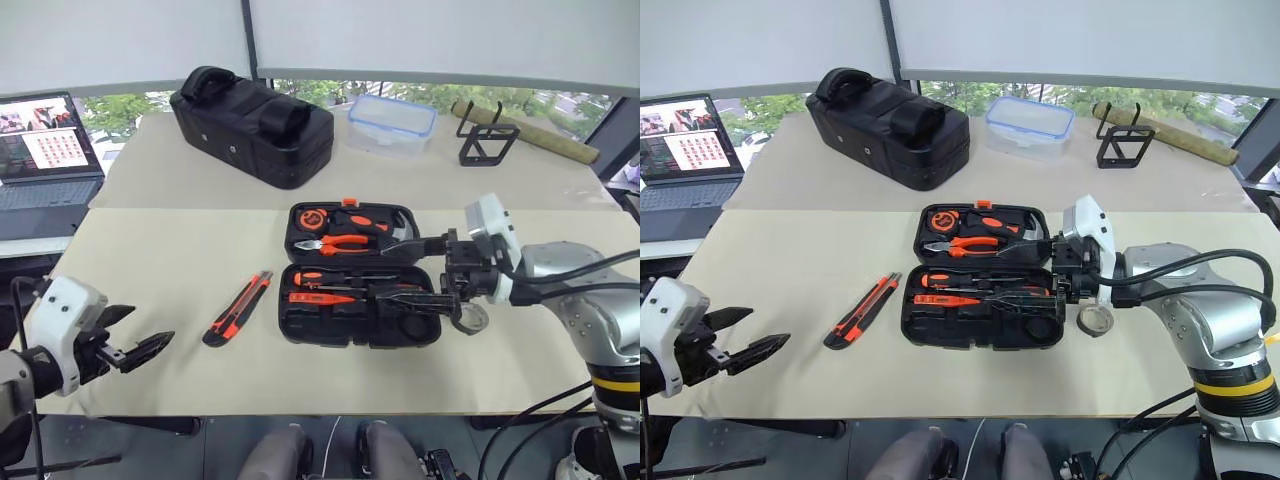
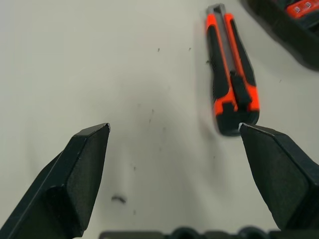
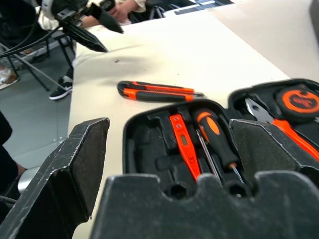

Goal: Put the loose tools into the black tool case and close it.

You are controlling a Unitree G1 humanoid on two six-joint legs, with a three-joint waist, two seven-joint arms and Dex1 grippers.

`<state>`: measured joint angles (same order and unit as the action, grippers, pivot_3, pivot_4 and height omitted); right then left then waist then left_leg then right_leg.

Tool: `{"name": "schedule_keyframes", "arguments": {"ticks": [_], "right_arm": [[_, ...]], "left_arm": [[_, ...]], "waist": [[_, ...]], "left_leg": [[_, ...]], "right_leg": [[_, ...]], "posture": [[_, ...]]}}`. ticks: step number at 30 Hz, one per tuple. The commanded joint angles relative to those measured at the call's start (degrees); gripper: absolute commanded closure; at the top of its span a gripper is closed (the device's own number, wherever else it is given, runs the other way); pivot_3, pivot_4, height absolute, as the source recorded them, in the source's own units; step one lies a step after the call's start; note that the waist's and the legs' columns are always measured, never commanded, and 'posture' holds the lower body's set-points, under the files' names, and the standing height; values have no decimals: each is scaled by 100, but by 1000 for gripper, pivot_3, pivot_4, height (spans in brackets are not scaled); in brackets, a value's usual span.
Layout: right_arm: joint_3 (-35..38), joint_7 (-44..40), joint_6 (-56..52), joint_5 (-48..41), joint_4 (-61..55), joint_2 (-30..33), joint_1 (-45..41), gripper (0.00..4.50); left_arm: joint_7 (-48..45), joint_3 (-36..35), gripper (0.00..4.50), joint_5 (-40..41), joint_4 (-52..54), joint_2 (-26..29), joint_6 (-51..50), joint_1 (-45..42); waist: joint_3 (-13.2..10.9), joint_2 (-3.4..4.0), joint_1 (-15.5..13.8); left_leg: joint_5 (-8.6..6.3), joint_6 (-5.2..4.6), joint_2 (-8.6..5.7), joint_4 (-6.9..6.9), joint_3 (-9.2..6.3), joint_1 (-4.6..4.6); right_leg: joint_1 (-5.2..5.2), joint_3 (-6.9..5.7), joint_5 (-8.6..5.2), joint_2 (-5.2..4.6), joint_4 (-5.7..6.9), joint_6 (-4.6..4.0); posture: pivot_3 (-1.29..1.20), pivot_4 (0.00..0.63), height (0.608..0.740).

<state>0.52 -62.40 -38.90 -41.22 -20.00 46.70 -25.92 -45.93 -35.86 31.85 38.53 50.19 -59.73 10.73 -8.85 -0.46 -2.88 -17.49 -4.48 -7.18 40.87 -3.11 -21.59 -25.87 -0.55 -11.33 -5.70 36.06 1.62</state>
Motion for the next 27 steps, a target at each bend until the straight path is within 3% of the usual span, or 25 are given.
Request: {"name": "schedule_keyframes", "arguments": {"ticks": [1,5,10,18,21,24,27], "right_arm": [[136,58,114,-16,-315,-15,60,0],[180,158,32,-80,-560,-34,195,0],[205,381,64,-11,-763,-70,327,0],[260,530,95,26,-940,-20,572,0],[268,536,105,32,-921,-8,575,0],[249,506,125,64,-883,12,533,0],[262,468,142,108,-823,64,502,0]], "left_arm": [[581,1248,55,376,61,251,-1256,-1280],[996,2444,55,341,-174,166,-1964,-2196],[1465,3476,55,17,-479,160,-2162,-2511],[1755,3839,55,-236,-747,-38,-1992,-2416],[1791,3751,767,-247,-722,-89,-1943,-2293],[1716,3559,1964,-192,-674,-66,-1896,-2199],[1445,3341,2800,-222,-856,156,-1505,-2279]], "waist": [[0,-1,3],[1,-2,104],[1,-2,262],[3,2,217],[4,4,216],[5,5,223],[4,5,222]], "left_leg": [[0,1,1,0,-1,-1],[1,-1,0,-5,2,-6],[13,-12,9,-15,8,-15],[3,18,10,-17,3,23],[2,18,11,-21,1,49],[2,17,12,-22,1,52],[2,18,15,-26,1,51]], "right_leg": [[-3,-1,0,2,0,0],[4,-2,1,4,8,1],[-21,-1,-2,14,14,-6],[19,17,-6,13,12,-13],[51,18,-8,14,8,-12],[54,17,-8,18,6,-12],[50,17,-9,20,6,-13]], "posture": [[0,150,722],[0,150,722],[0,150,722],[0,150,722],[0,150,722],[0,150,722],[0,150,722]]}}
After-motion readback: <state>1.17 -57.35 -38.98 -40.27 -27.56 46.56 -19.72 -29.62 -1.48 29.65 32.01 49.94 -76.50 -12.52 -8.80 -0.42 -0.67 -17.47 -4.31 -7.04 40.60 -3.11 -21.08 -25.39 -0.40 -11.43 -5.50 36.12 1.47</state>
